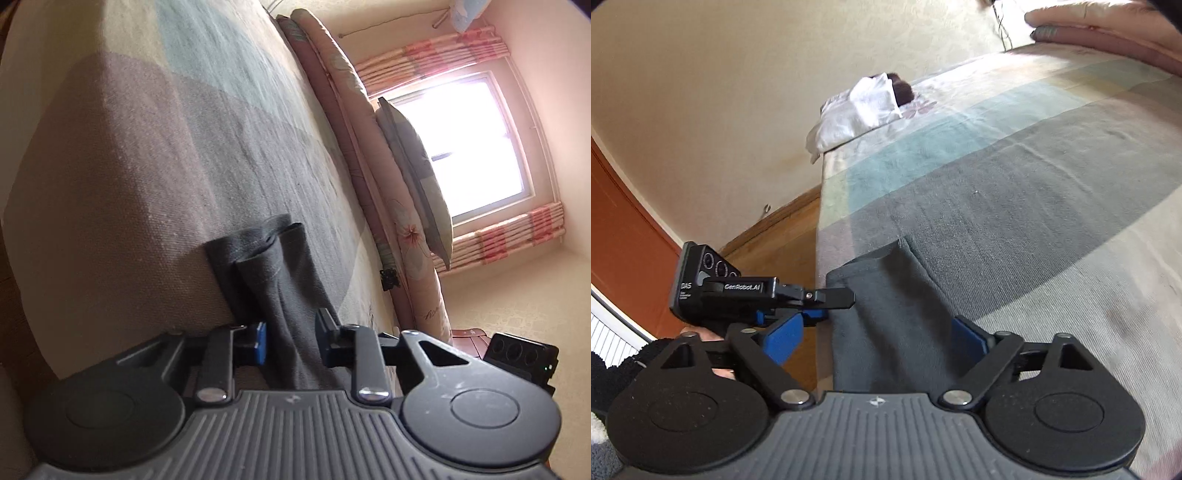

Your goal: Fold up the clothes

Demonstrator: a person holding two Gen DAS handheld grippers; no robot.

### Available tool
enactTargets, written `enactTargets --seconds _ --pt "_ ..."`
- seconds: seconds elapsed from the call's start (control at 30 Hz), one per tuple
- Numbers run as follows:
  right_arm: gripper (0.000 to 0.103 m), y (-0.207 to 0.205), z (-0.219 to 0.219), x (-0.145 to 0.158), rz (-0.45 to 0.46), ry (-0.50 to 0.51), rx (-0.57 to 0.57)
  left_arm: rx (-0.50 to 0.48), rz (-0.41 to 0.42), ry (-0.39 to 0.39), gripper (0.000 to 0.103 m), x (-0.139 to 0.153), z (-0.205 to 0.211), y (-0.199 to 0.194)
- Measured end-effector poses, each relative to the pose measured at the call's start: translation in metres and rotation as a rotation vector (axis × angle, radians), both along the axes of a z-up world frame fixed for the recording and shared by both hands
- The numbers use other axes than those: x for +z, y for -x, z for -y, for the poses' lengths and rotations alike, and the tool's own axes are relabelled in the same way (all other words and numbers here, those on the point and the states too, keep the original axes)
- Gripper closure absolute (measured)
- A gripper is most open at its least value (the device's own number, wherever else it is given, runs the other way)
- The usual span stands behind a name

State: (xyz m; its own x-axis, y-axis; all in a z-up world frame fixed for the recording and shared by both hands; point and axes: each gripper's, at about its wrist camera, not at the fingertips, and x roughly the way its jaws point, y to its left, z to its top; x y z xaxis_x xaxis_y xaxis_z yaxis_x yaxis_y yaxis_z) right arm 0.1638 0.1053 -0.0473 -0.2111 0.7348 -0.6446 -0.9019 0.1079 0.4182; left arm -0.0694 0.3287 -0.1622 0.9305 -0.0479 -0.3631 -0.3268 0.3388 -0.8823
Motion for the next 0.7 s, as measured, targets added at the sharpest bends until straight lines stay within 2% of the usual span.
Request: enactTargets --seconds 0.03,0.07,0.2,0.33,0.4,0.5,0.6,0.63,0.67,0.7 --pt "0.025 -0.004 -0.011 -0.004 -0.006 0.012 0.019 0.009 -0.015 -0.004 0.09 -0.002 0.0 0.001" --pt "0.026 -0.007 -0.023 -0.008 -0.012 0.024 0.038 0.02 -0.034 -0.012 0.096 -0.004 0.0 0.001" --pt "0.027 -0.02 -0.065 -0.023 -0.035 0.069 0.111 0.028 -0.034 -0.04 0.097 -0.001 0.003 0.004" --pt "0.027 -0.018 -0.066 -0.022 -0.032 0.054 0.147 0.016 -0.072 -0.12 0.098 0.013 0.009 0.003" --pt "0.027 -0.017 -0.067 -0.021 -0.031 0.046 0.164 0.009 -0.07 -0.125 0.098 0.014 0.009 0.006" --pt "0.033 -0.016 -0.068 -0.021 -0.033 0.039 0.189 0.016 -0.043 -0.076 0.098 0.007 0.003 0.012" --pt "0.048 -0.023 -0.077 -0.028 -0.05 0.066 0.176 0.009 -0.035 -0.074 0.098 0.006 0.001 0.011" --pt "0.061 -0.025 -0.08 -0.03 -0.047 0.075 0.166 0.007 -0.033 -0.076 0.098 0.006 0.001 0.011" --pt "0.084 -0.026 -0.082 -0.032 -0.044 0.084 0.157 0.009 -0.032 -0.088 0.098 0.007 0.002 0.011" --pt "0.093 -0.028 -0.083 -0.034 -0.039 0.091 0.148 0.011 -0.032 -0.099 0.098 0.008 0.003 0.011"
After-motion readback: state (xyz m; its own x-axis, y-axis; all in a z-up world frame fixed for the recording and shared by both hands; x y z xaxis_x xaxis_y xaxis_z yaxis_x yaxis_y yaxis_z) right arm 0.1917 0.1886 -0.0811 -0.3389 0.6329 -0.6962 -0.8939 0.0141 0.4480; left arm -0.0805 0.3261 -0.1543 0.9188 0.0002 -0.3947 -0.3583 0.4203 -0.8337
